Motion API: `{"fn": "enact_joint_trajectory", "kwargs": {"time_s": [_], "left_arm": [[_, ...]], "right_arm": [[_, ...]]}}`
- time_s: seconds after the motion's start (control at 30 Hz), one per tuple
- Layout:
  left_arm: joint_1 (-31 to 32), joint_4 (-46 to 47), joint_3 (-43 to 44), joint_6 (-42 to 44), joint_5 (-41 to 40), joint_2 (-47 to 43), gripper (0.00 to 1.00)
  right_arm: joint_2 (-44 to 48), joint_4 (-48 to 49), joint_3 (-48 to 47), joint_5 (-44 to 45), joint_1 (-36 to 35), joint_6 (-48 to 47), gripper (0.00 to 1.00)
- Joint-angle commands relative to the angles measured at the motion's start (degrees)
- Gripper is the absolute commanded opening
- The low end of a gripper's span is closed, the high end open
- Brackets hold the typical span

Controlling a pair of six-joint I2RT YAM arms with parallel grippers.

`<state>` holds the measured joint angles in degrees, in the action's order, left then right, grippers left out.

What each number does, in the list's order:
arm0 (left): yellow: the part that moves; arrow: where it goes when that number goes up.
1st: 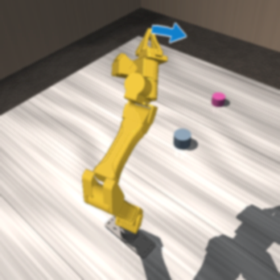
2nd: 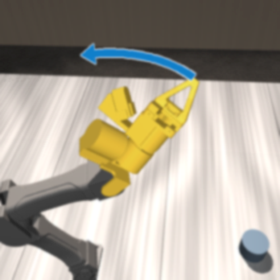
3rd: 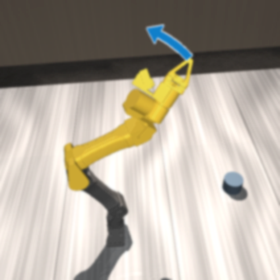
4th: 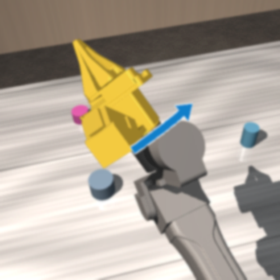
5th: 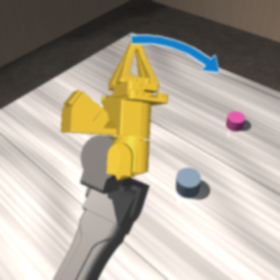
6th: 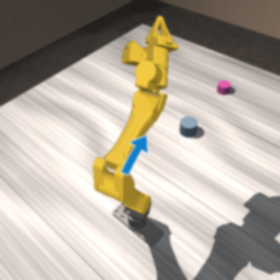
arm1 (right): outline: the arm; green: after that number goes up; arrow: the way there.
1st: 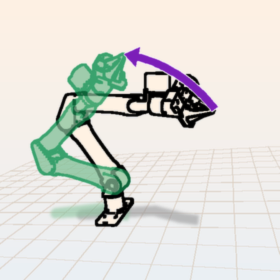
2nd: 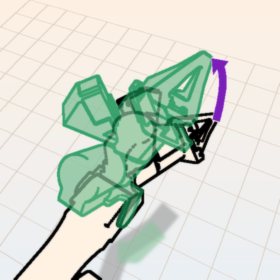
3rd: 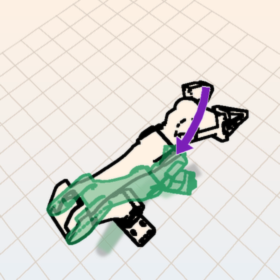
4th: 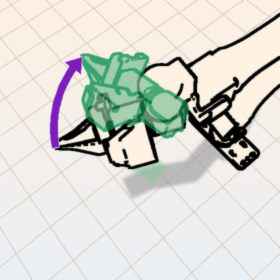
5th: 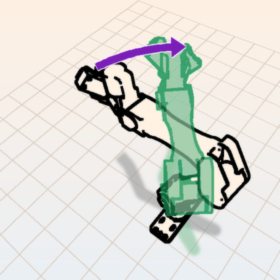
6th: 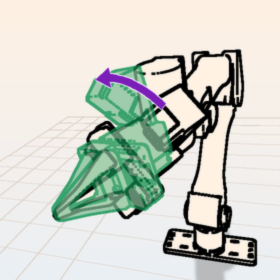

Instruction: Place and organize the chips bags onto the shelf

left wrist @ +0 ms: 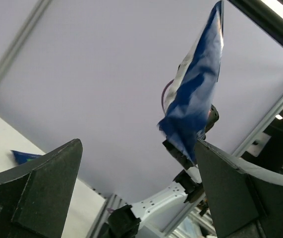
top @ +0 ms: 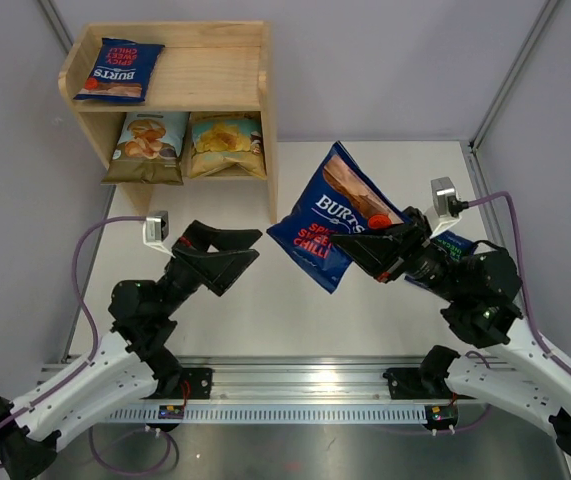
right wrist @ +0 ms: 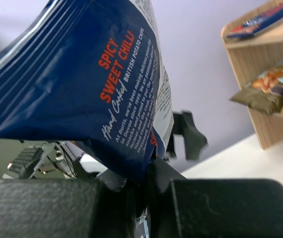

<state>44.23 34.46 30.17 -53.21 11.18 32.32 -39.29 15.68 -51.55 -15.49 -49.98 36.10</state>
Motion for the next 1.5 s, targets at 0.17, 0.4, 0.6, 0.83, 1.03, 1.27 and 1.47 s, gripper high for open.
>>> {"fn": "enact_joint_trajectory", "kwargs": {"time_s": [0.17, 0.4, 0.6, 0.83, 1.03, 1.27, 1.47], "left_arm": [[3.75, 31.19, -4.33, -8.06, -0.01, 5.66, 0.99], [4.81, 35.68, -4.95, -6.47, -0.89, 5.91, 0.99], [4.99, 30.33, -4.86, -5.86, -4.23, 4.69, 0.99], [4.99, 22.60, -1.97, -4.89, -4.77, 3.01, 0.99], [4.99, 22.14, 1.82, -5.23, -0.46, 5.04, 0.82], [4.99, 22.41, 1.12, -5.76, -1.86, 5.04, 0.58], [4.99, 20.57, -0.20, -4.28, -6.08, 3.11, 0.33]], "right_arm": [[-10.45, 26.65, 0.40, -1.21, 0.05, 8.45, 0.13], [-16.78, 36.78, 2.33, -1.04, 0.05, 12.33, 0.13], [-18.02, 40.92, 3.29, -1.13, -0.03, 13.12, 0.12], [-20.65, 34.35, -1.26, -8.85, -0.03, 11.10, 0.13], [-23.11, 35.03, -1.01, -9.48, -0.03, 11.54, 0.14], [-24.87, 37.66, -0.14, -7.81, -0.65, 10.84, 0.15], [-25.49, 39.59, 1.71, -6.40, -1.97, 9.17, 0.16]]}}
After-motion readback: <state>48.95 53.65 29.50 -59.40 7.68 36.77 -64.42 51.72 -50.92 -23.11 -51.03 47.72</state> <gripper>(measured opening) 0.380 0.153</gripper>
